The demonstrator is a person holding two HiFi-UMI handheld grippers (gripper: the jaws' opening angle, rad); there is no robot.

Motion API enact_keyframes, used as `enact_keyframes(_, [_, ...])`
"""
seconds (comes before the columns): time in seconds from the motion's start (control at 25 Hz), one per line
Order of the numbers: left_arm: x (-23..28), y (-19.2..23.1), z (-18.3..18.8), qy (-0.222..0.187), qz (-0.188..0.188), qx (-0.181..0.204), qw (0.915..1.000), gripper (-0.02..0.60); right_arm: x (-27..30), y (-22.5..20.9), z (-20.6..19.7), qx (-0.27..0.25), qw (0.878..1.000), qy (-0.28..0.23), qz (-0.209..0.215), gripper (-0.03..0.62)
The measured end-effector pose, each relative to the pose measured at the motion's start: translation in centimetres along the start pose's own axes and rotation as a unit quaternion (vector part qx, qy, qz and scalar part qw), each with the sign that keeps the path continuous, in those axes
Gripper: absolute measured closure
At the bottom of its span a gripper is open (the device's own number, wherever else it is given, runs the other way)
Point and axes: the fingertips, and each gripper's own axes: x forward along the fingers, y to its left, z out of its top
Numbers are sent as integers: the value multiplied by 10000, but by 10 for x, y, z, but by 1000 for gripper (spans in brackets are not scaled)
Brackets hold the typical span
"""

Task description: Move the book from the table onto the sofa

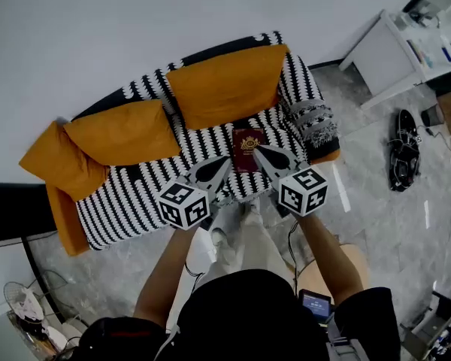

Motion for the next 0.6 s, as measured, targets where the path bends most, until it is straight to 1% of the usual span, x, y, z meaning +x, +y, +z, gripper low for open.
enact_keyframes(0.12, [-26, -21, 9, -100, -82, 112, 9999, 565, -13, 33, 9, -125, 9998, -94, 103, 577])
enact_keyframes(0.28, [-55, -45, 13, -189, -246, 205, 9993, 565, -26, 69, 13, -165, 9993, -272, 208, 577])
enact_keyframes(0.6, [-114, -77, 11, -382, -443, 421, 9974, 565, -43, 139, 15, -487, 9972, -489, 285, 577])
